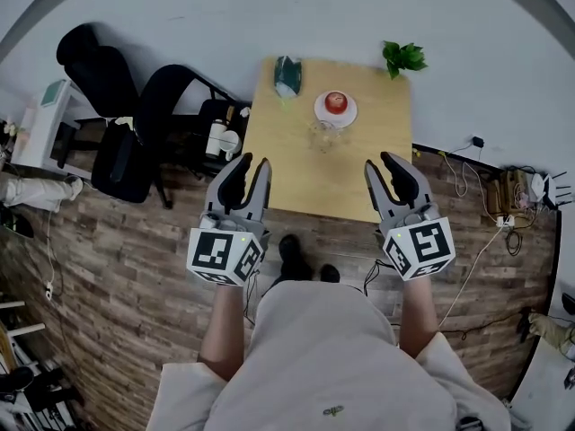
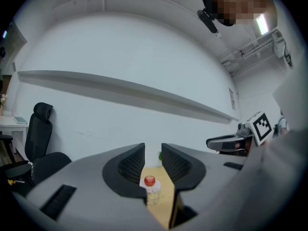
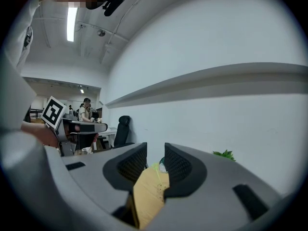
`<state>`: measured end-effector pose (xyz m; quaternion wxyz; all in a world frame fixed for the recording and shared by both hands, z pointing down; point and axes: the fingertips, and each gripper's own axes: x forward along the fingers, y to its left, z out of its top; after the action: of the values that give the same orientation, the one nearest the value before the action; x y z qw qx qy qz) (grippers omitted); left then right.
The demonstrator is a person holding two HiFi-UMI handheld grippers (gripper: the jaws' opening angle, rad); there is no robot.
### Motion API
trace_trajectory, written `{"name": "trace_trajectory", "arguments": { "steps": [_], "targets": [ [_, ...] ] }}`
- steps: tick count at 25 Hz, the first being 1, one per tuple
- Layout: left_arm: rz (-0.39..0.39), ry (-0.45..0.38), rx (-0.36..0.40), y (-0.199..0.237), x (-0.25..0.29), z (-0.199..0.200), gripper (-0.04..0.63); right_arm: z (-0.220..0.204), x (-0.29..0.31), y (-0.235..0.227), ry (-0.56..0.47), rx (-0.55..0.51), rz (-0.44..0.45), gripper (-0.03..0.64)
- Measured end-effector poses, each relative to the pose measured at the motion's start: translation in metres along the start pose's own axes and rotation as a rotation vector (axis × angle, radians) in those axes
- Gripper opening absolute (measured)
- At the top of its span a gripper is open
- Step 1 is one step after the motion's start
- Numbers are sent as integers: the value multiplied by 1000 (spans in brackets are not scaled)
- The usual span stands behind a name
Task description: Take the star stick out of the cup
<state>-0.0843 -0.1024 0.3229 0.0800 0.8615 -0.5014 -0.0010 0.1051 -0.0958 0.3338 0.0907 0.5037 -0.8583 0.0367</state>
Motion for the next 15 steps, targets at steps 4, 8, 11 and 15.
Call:
{"name": "trace_trajectory", "arguments": {
  "steps": [4, 8, 11, 15],
  "targets": [
    [-22, 3, -9, 26, 17, 1, 98, 2, 29, 5, 5, -11, -9, 107],
    [-48, 16, -16, 47, 27, -1, 97, 3, 54, 13, 21, -18, -24, 109],
    [-69, 29, -20, 61, 33, -6, 97, 0, 73, 21, 42, -30, -31, 109],
    [-94, 55, -33, 72, 39, -17, 97, -14, 92, 29, 91, -51, -34, 109]
  ]
}}
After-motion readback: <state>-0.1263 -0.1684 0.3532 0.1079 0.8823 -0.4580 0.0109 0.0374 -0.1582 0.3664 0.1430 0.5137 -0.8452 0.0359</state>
